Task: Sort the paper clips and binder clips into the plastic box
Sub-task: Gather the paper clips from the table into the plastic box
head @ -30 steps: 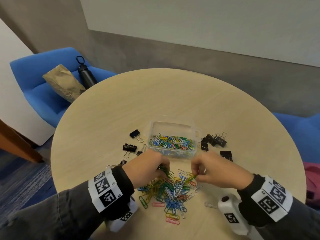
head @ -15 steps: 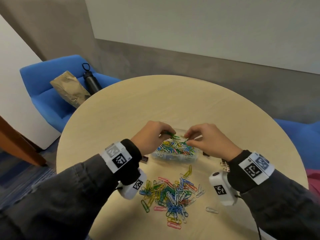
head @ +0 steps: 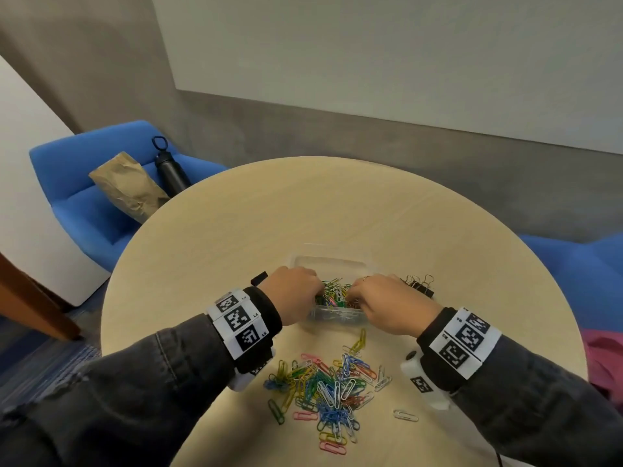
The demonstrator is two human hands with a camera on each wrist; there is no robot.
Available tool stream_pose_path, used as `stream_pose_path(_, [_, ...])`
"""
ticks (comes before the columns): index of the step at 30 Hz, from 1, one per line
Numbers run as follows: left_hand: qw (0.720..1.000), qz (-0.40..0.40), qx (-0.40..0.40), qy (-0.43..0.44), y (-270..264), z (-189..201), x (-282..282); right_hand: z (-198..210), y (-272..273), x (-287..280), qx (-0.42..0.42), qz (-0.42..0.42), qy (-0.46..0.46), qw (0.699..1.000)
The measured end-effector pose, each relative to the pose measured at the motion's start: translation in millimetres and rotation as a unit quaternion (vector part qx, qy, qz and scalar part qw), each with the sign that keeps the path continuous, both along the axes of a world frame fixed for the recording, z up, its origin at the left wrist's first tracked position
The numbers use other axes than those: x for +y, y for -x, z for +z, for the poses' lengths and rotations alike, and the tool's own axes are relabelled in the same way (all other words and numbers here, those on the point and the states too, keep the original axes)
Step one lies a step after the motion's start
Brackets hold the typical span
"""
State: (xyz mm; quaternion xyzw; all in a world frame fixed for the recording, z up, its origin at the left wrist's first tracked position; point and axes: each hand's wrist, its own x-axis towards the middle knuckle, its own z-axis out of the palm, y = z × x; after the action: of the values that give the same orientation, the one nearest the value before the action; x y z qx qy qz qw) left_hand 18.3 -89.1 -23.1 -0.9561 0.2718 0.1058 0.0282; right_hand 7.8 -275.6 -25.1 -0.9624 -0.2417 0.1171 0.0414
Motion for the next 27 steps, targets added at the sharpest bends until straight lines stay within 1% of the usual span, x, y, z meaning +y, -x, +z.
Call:
stream_pose_path(2, [0.999,0.008,-0.028,-0.018,-0.6,3.0,3.5,2.8,0.2,-3.6,-0.026,-0.024,0.010,0.999])
stream_pose_path(5, [0.998,-0.005,-0.050,0.023,-1.7,6.1,6.6,7.7,2.9,-4.9,-0.046,-0.027,-0.027,0.998])
stream_pose_path(6, [0.998,-0.015,-0.046,0.037,-1.7,5.6,6.3,8.0,3.9,-4.1,-0.044,-0.022,-0.040,0.998])
stream_pose_path(8, [0.998,-0.035,-0.011,0.051,-0.7,1.0,5.2,6.0,5.8,-1.9,-0.022,-0.006,-0.046,0.999])
stream_pose_path(10, [0.998,-0.034,0.024,0.036,1.8,-5.8,5.7,3.4,9.0,-0.8,0.007,0.009,-0.034,0.999])
stream_pose_path(11, [0.999,-0.027,0.028,0.023,3.3,-8.0,6.9,3.1,11.1,-1.6,0.007,0.011,-0.032,0.999])
stream_pose_path(13, [1.000,-0.018,0.010,0.022,7.0,-8.7,10.5,4.0,15.6,-5.5,-0.027,0.009,-0.055,0.998])
stream_pose_path(15, [0.997,-0.030,-0.027,0.073,12.3,-6.7,14.6,7.0,22.3,-9.4,-0.058,0.019,-0.109,0.992])
stream_pose_path(17, [0.987,-0.055,-0.035,0.148,20.9,-2.7,18.9,9.7,32.3,-12.9,-0.054,0.039,-0.147,0.987])
stream_pose_path(19, [0.977,-0.072,0.002,0.200,31.9,1.8,23.2,9.3,43.6,-16.3,-0.018,0.050,-0.140,0.989])
stream_pose_path(20, [0.975,-0.078,0.034,0.204,37.4,3.9,25.2,6.8,48.8,-18.1,0.004,0.054,-0.121,0.991])
stream_pose_path(22, [0.976,-0.073,0.117,0.171,46.0,3.6,29.2,-1.0,57.3,-20.8,0.045,0.059,-0.075,0.994])
stream_pose_path(24, [0.974,-0.048,0.192,0.108,52.1,-0.5,32.2,-8.2,63.6,-21.1,0.068,0.054,-0.054,0.995])
stream_pose_path(25, [0.973,-0.039,0.212,0.083,54.4,-2.8,32.8,-11.1,66.2,-20.3,0.068,0.053,-0.054,0.995])
stream_pose_path(27, [0.973,-0.029,0.224,0.056,57.7,-6.4,30.9,-15.8,70.0,-17.4,0.063,0.060,-0.077,0.993])
